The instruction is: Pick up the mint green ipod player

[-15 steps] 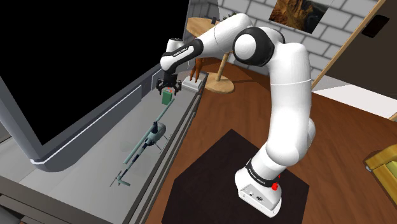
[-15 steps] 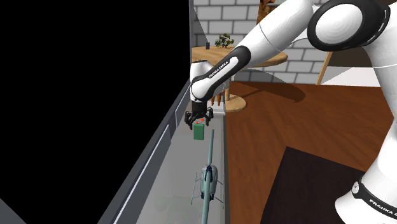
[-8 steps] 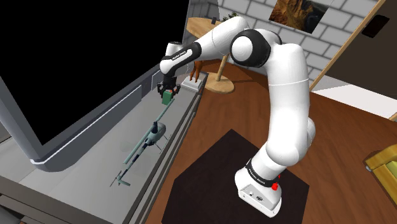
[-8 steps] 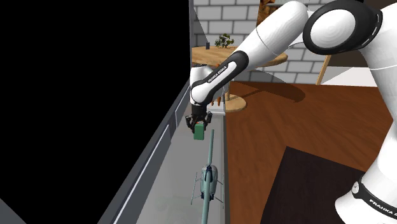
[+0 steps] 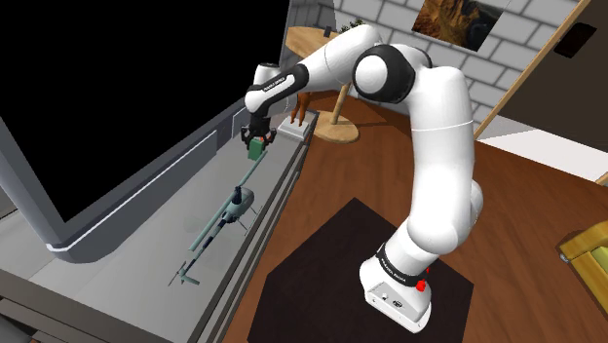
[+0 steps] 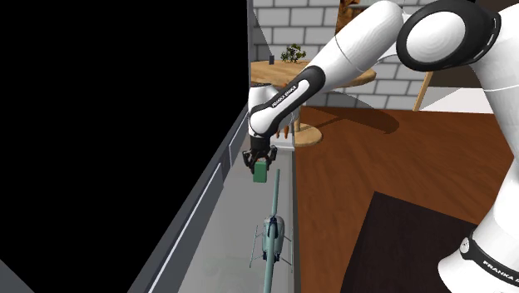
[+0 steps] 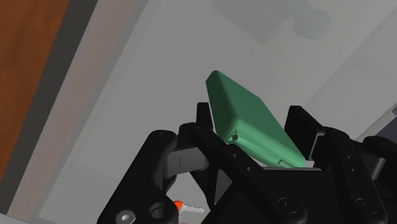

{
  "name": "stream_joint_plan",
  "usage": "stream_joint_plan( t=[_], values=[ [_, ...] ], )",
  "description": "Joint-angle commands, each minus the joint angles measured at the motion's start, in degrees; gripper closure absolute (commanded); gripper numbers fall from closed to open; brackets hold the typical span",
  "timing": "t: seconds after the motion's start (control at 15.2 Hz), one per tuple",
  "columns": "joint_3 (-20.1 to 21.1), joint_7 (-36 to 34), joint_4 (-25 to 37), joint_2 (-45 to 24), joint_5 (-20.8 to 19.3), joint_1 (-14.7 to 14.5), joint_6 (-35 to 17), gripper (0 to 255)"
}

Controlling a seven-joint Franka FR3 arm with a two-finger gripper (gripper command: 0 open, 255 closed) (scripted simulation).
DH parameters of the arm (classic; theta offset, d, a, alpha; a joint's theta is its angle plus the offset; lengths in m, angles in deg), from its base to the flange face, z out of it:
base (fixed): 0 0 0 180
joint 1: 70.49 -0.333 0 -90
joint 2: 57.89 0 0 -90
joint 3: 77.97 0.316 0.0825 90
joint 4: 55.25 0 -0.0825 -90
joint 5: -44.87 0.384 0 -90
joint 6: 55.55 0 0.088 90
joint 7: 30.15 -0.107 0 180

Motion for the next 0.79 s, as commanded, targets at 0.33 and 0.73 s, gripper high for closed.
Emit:
stream_joint_plan(
  t=[0.33,0.73],
  values=[
    [-0.03,-0.07,-0.03,3.35,-0.05,-0.03,3.41,255],
    [-0.06,-0.11,0.53,6.13,-0.09,-0.05,6.75,255]
  ],
)
